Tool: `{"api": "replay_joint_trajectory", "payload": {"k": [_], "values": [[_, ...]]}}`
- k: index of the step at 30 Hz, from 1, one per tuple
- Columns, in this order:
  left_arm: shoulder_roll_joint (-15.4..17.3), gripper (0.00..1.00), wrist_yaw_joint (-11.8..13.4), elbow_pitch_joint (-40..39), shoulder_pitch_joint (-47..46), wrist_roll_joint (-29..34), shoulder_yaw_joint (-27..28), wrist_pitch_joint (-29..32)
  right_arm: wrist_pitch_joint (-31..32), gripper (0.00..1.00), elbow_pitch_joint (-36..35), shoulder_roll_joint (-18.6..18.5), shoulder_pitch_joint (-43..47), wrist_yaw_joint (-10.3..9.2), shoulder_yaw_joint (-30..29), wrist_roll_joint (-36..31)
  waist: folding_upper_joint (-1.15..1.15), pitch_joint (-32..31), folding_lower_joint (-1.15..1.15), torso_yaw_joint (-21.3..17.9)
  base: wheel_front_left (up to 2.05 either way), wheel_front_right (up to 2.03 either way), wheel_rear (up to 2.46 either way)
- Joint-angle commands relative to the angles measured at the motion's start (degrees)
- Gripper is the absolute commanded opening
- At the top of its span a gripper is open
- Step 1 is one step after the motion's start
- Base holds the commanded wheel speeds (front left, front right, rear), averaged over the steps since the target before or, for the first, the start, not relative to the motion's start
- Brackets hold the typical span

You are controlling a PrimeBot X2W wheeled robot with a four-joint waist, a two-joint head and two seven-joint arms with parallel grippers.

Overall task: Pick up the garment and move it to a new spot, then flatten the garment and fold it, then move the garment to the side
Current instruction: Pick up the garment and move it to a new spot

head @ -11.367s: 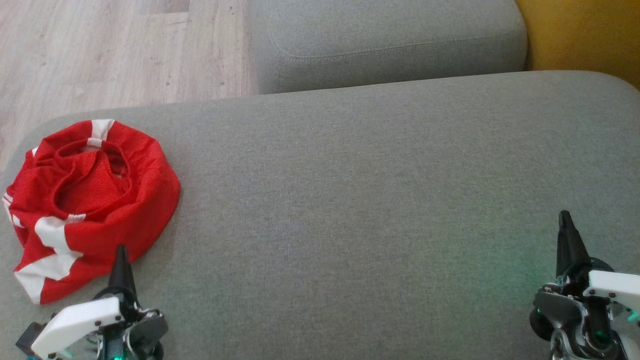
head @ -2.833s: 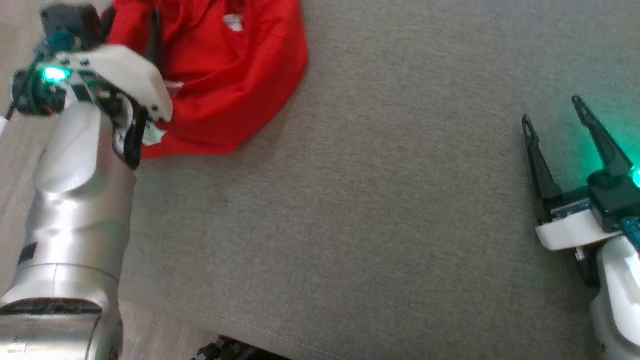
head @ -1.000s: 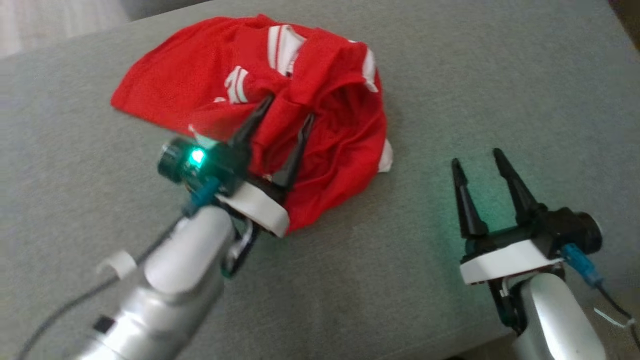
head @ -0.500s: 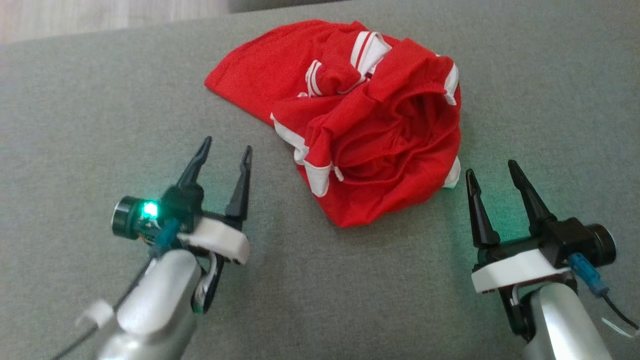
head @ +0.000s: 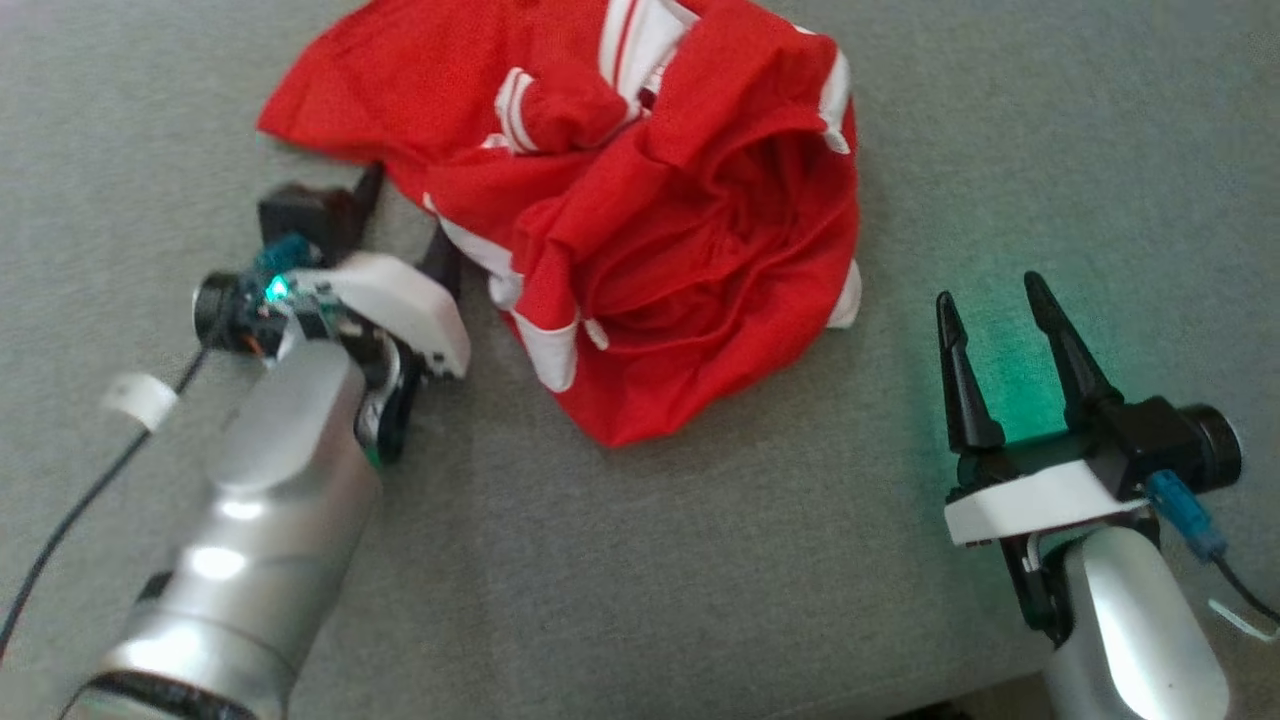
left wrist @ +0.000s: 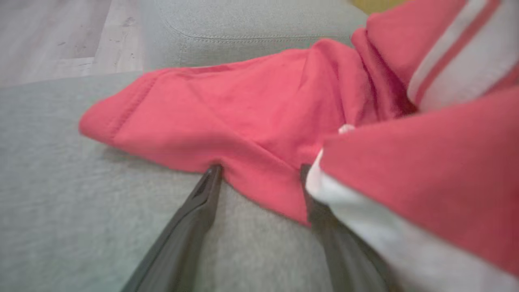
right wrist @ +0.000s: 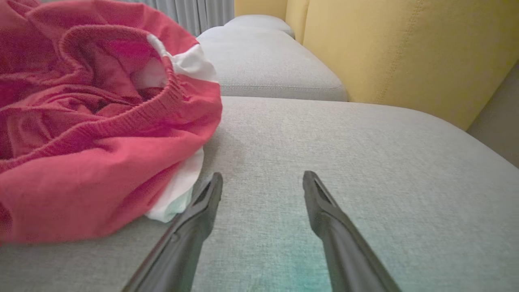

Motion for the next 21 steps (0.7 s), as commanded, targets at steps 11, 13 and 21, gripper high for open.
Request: {"api": "replay_joint_trajectory", "payload": {"k": [11, 13, 21], "values": [[-0.38, 0.00, -4.45, 0.40, -7.83, 2.10, -0.95, -9.94, 0.01, 1.00, -1.97, -0.14, -0.86, -0.04, 0.87, 0.29, 0.00, 0.31, 0.00, -0.94, 0.00, 0.00, 0.00], [-0.36, 0.00, -4.79, -2.15, -9.40, 2.92, -1.12, -10.69, 0.01, 1.00, -1.82, -0.14, -0.47, -0.04, 0.66, 0.32, 0.00, -0.81, 0.00, 0.01, 0.00, 0.00, 0.00], [2.77, 0.00, -5.71, -17.53, -19.61, 2.93, 0.68, -11.10, 0.01, 1.00, -0.91, -0.14, 1.54, -0.04, 1.12, 0.13, 0.00, -7.61, 0.00, 5.08, 0.00, 0.00, 0.00]]}}
